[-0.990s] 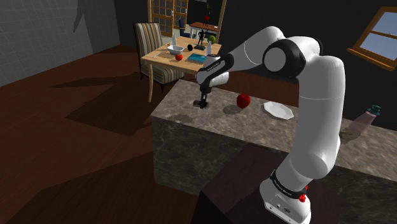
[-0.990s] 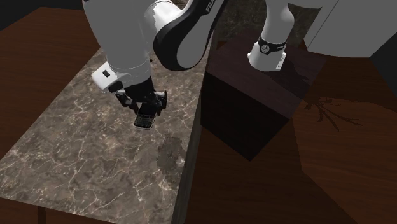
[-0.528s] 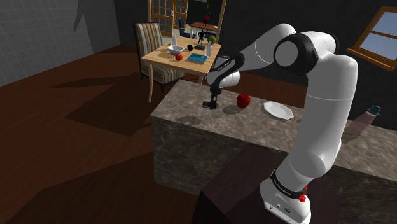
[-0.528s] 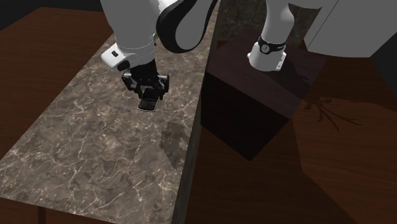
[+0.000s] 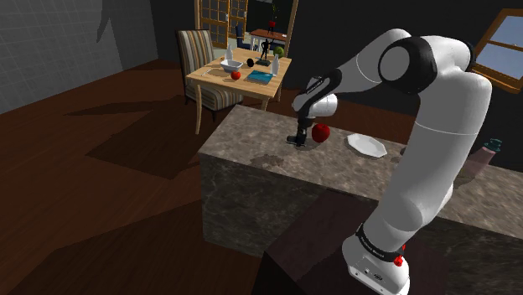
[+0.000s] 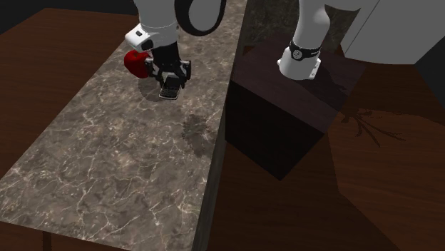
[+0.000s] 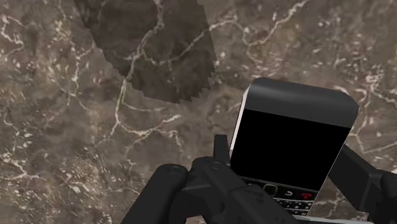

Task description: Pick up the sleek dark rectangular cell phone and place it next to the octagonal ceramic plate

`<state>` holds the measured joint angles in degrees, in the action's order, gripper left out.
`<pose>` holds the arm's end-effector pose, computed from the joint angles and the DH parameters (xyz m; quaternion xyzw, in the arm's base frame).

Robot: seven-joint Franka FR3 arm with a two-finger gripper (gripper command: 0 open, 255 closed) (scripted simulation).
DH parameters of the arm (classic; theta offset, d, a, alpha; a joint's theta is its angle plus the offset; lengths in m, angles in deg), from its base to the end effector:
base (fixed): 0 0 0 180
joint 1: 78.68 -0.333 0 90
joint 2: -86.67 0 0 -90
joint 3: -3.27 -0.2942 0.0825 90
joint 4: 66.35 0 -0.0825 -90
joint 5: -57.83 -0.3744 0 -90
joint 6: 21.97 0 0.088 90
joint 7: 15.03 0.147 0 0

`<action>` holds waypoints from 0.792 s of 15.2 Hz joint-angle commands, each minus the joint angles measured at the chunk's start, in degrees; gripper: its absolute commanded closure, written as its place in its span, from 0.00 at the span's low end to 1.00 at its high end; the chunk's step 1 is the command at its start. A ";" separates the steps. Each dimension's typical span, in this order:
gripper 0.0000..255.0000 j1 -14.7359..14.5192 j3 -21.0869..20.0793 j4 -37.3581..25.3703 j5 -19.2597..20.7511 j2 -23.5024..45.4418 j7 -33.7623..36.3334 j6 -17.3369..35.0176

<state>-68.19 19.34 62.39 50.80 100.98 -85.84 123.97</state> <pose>0.4820 -0.2440 0.2110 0.9418 0.3348 0.0222 0.0225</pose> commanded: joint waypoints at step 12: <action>1.00 11.70 6.40 7.15 -1.84 -4.96 -20.09 1.76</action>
<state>-57.45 25.26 69.51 49.26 96.05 -104.10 125.80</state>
